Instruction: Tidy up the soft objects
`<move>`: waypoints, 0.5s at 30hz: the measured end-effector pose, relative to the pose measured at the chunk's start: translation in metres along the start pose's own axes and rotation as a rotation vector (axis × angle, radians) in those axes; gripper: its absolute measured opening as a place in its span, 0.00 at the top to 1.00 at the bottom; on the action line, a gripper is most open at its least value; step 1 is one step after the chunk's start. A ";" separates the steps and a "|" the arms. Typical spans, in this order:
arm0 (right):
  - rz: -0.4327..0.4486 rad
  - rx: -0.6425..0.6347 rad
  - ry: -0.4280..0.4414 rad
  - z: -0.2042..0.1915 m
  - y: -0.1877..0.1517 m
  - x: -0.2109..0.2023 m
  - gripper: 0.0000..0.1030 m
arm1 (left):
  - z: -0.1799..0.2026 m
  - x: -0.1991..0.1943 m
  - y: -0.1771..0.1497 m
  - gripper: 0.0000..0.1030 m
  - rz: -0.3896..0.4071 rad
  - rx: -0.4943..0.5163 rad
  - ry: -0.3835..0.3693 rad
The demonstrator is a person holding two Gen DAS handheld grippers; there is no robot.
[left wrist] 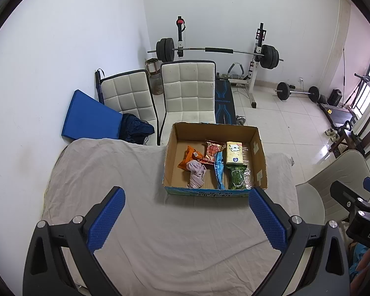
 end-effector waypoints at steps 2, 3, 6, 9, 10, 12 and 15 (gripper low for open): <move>0.001 0.003 0.000 0.001 0.000 -0.001 0.00 | 0.000 0.001 0.000 0.00 -0.003 0.001 0.000; 0.000 0.001 0.000 0.001 0.000 -0.001 0.00 | 0.000 0.001 0.000 0.00 -0.001 0.000 0.000; -0.001 0.003 0.000 0.001 -0.001 0.000 0.00 | 0.000 0.001 0.000 0.00 -0.002 0.002 0.000; -0.001 0.006 -0.001 0.001 -0.003 0.001 0.00 | 0.002 0.000 -0.001 0.00 -0.004 0.003 -0.003; -0.001 0.004 -0.003 0.000 -0.003 0.001 0.00 | 0.003 0.000 -0.001 0.00 -0.004 0.004 -0.004; 0.000 0.006 -0.001 0.001 -0.003 0.001 0.00 | 0.003 -0.001 -0.002 0.00 -0.006 0.003 -0.005; 0.000 0.004 -0.003 0.001 -0.002 0.001 0.00 | 0.004 0.000 -0.002 0.00 -0.007 0.005 -0.004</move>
Point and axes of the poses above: each gripper's, at about its wrist camera, not at the fingertips, and x roughly the way its jaws point, z to its right, y to its top, the point moved 4 cm from there along x, roughly the way its jaws point, and after that the axes turned 9 degrees about -x, right-handed, at the moved point
